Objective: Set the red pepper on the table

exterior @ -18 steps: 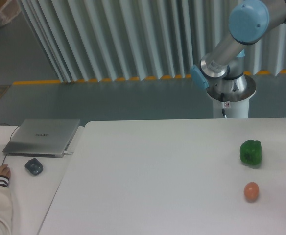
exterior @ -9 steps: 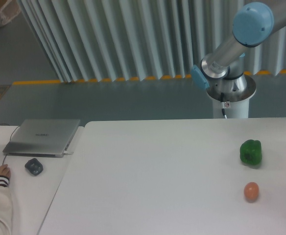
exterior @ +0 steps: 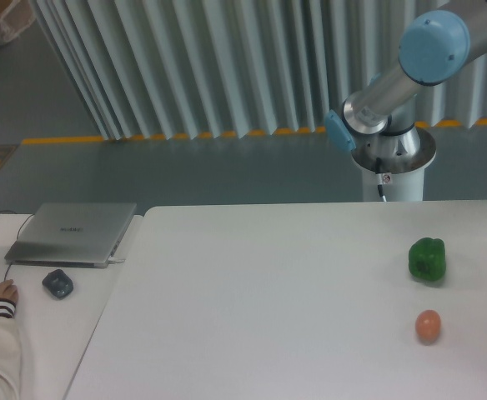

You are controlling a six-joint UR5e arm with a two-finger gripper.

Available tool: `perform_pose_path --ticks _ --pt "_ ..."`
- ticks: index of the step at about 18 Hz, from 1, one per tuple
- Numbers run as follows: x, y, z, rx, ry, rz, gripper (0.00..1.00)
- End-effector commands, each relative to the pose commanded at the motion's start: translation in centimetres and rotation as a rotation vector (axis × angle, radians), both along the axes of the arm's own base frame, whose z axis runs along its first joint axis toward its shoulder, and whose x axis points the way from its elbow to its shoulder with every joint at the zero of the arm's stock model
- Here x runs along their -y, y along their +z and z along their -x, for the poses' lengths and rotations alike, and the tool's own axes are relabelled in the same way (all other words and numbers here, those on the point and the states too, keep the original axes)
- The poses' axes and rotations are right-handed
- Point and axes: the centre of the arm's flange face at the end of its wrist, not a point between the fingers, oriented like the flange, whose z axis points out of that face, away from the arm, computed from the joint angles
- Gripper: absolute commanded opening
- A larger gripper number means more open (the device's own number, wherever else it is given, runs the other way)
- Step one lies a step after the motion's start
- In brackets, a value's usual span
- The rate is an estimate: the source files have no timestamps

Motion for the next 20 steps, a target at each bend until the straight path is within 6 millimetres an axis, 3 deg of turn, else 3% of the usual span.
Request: perform_pose_path --ticks 2,6,7,15,20 --pt "0.0 0.1 0.0 -0.001 -0.002 0.002 0.6" --pt "-0.1 0.4 -0.1 0.002 -0.003 0.004 0.55" --pt "0.0 0.5 -0.2 -0.004 0.004 0.013 0.48" --pt "-1.8 3.5 -2.4 0.03 -0.018 0.05 0.46" --pt "-2.3 4.9 -4.3 0.107 -0.002 -0.048 0.47"
